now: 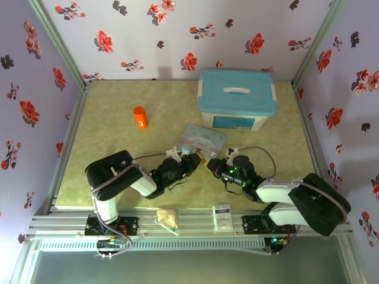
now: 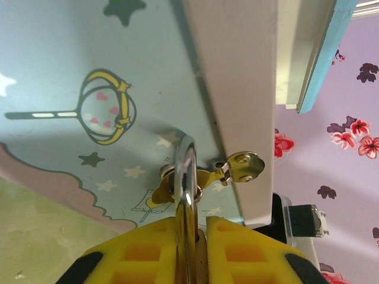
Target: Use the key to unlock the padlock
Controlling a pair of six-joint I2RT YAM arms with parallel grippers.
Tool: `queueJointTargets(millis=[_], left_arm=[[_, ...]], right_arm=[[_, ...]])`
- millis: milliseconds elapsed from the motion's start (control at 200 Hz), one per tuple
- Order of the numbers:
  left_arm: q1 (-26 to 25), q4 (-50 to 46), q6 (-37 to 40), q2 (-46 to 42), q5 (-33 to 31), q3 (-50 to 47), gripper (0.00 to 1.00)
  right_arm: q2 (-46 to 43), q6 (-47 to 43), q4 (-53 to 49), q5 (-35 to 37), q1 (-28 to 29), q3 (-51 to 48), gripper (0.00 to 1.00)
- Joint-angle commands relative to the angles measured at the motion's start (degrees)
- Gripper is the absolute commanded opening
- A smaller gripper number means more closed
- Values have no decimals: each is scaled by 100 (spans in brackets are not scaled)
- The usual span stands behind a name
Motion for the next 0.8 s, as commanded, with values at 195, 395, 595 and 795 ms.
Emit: queueJointTargets(millis=[195,395,595,795], left_arm=[[-491,312,-74,-92,661,260,0],[-505,319,-41,-61,579,280,0],[-299,287,-23,-134,447,155,0],[-259,232,55,65,354,46,0]], right_arm=[[698,714,1653,840,389,486,0],[1520,1191,2971,903,431,370,11],[1243,837,1358,1335,455,-1,16],[-511,-228,-1553,2017,508,-39,31]])
